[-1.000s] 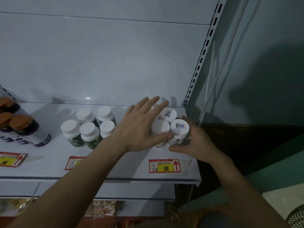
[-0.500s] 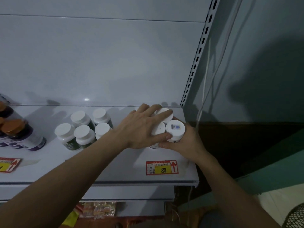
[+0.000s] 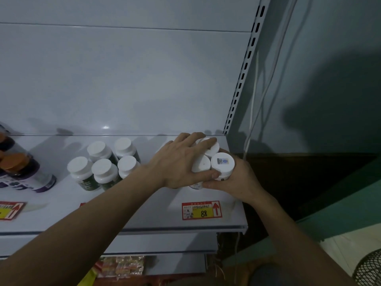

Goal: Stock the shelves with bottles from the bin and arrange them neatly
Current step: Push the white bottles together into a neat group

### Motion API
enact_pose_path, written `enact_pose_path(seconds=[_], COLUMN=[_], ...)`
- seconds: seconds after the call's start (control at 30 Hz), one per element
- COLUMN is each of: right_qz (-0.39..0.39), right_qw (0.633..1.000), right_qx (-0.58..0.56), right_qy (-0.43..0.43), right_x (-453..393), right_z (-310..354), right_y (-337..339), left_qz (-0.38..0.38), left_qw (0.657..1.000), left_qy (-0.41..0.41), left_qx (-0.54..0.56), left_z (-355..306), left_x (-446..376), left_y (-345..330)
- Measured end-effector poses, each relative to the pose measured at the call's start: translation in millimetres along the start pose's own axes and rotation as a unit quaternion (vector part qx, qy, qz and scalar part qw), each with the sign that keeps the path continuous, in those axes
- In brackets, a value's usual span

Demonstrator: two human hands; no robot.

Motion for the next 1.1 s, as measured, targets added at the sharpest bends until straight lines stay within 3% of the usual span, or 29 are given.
enact_pose_path(seconds=[0.27, 0.37, 0.43, 0.57, 0.9, 1.1], right_qz=[0.009, -0.018, 0.003, 0.081, 0.083, 0.069], right_qw=[0.997, 0.991, 0.978, 0.953, 0.921, 0.936], right_qx=[0.016, 0.112, 0.196, 0.285, 0.369, 0.332], right_qy=[-0.076, -0.071, -0.074, -0.067, -0.094, -0.096], right_x=[17, 26, 23, 15, -7, -11], right_z=[-2, 26, 50, 87, 86, 78], right_y=[17, 40, 42, 34, 19, 16], left_qz=[-0.074, 0.033, 0.102, 0.150, 0.138, 0.124], left_qw=[0.996, 0.991, 0.982, 0.970, 0.966, 0.962], left_qy=[0.049, 0.116, 0.156, 0.186, 0.216, 0.232], left_qx=[0.009, -0.051, -0.042, -0.047, 0.036, 0.069], left_z=[1, 9, 12, 14, 12, 16], left_x=[31, 47, 47, 34, 12, 12], left_y=[37, 55, 56, 45, 34, 27])
Point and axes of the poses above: each hand's wrist, its own x-axis away from the middle knuckle, its own y-axis out of the back of the hand, z = x × y, the point moved 6 cm from there along -x, towards the middle knuckle, and after that the axes turned 15 degrees about -y, right-handed, at the moved point
